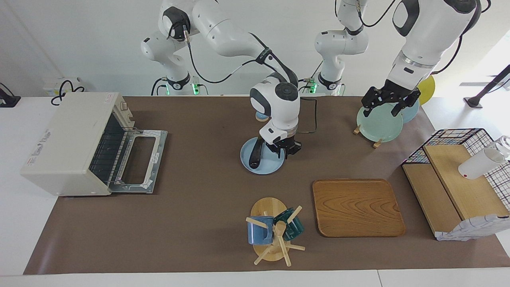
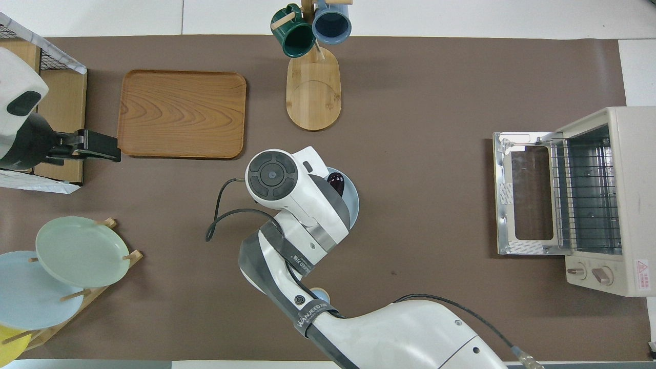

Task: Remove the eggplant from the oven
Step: 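Lower the plate with the right gripper while the left gripper approaches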

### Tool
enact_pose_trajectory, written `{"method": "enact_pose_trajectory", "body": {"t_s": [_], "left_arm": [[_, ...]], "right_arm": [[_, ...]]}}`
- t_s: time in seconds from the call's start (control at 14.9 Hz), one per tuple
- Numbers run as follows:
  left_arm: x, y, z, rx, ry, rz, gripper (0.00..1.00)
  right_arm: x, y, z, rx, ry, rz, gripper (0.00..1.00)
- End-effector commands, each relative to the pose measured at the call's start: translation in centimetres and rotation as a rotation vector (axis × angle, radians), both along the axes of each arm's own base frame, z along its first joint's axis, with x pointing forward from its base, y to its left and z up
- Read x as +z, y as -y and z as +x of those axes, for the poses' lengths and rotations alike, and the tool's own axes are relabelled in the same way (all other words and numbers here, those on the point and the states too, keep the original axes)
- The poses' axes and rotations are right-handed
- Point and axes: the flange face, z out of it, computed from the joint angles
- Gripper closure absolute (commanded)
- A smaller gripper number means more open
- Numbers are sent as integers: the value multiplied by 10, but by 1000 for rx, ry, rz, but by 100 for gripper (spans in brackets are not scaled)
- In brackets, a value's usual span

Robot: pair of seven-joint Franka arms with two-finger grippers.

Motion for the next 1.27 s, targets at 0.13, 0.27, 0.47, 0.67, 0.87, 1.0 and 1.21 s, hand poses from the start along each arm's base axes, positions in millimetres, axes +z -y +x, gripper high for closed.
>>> {"method": "enact_pose_trajectory", "body": {"t_s": [0.13, 0.27, 0.47, 0.67, 0.87, 1.0, 1.21], "left_arm": [[-1, 2, 7, -5, 24, -27, 0], [-13, 14, 14, -15, 19, -59, 0], [-53, 87, 16, -106, -14, -117, 0], [-109, 192, 7, -143, -32, -149, 0], [-165, 285, -25, -157, -5, -168, 0], [-195, 309, -37, -198, 1, -168, 0], [-236, 331, -45, -306, -21, -146, 0]], "right_arm": [[64, 123, 44, 191, -72, -160, 84], [57, 170, 48, 232, -136, -267, 100], [22, 230, 33, 217, -193, -367, 100], [-9, 297, 30, 199, -224, -364, 100], [-35, 376, 36, 228, -211, -350, 100], [-48, 406, 30, 208, -206, -338, 100], [-53, 408, 27, 212, -200, -333, 100]]}}
